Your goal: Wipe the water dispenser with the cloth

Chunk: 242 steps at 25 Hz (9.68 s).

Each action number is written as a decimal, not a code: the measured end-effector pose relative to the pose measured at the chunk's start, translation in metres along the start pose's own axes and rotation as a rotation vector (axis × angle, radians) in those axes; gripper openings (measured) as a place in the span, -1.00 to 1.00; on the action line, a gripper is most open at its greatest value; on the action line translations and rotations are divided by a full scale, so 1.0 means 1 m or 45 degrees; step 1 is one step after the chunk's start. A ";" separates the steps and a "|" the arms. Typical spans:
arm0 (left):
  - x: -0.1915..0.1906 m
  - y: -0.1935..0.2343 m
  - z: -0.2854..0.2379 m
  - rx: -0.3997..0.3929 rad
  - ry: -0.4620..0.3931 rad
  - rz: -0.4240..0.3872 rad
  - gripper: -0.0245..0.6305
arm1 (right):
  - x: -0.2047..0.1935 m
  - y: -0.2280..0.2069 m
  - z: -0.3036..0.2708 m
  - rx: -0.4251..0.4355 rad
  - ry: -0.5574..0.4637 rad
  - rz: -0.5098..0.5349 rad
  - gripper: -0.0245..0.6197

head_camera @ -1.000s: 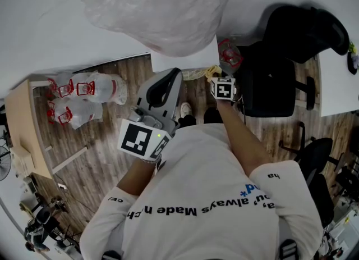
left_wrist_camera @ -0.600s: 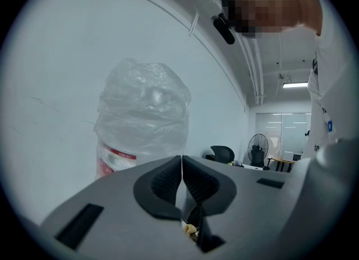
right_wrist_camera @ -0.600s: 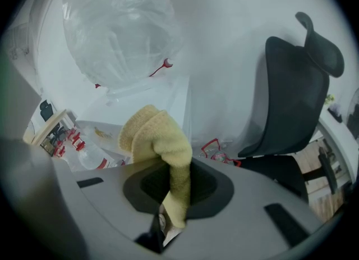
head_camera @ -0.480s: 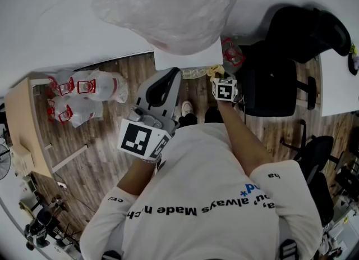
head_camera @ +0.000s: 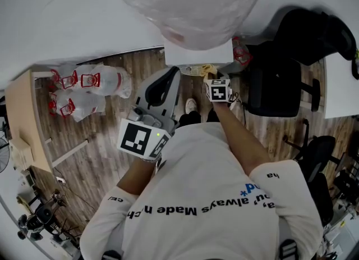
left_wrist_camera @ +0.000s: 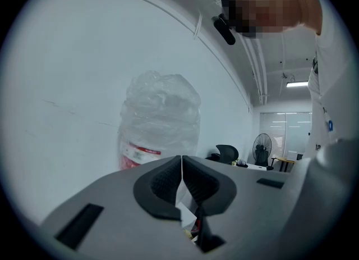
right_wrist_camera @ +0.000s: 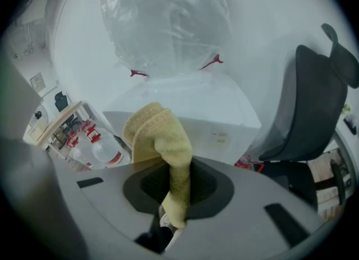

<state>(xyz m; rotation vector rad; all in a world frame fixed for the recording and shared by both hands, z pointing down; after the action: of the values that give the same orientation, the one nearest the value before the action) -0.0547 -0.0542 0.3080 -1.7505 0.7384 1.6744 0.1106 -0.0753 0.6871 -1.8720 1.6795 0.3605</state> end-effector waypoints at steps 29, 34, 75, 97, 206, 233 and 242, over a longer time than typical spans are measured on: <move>-0.017 0.078 0.069 0.224 0.063 0.005 -0.85 | -0.026 0.153 -0.064 0.247 0.202 0.201 -0.74; -0.018 0.084 0.071 0.246 0.067 0.005 -0.85 | -0.030 0.158 -0.074 0.255 0.240 0.211 -0.74; -0.008 0.062 0.035 0.115 0.023 0.006 -0.85 | -0.012 0.079 -0.054 0.107 0.190 0.101 -0.75; -0.004 0.035 0.008 0.041 0.005 0.010 -0.85 | -0.006 0.031 -0.039 0.044 0.160 0.047 -0.74; -0.159 -0.015 -0.027 0.013 0.248 0.056 -0.85 | -0.062 -0.140 -0.135 -0.127 0.182 -0.117 -0.74; -0.229 -0.025 -0.020 0.007 0.321 0.084 -0.85 | -0.117 -0.170 -0.217 -0.145 0.240 -0.130 -0.74; -0.237 -0.029 -0.015 0.001 0.342 0.075 -0.85 | -0.124 -0.175 -0.226 -0.137 0.253 -0.118 -0.74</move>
<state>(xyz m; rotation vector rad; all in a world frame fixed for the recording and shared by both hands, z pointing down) -0.0347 -0.0493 0.5461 -1.9950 0.9168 1.4909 0.2185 -0.1034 0.9785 -2.1170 1.7225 0.2378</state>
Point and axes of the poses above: the fingertips, and each gripper's own axes: z backward along the fingers, y to its left, x out of its top, the point moved 4 cm from there along z, backward along the fingers, and after that the axes turned 15 degrees about -z, right-handed, at the moved point
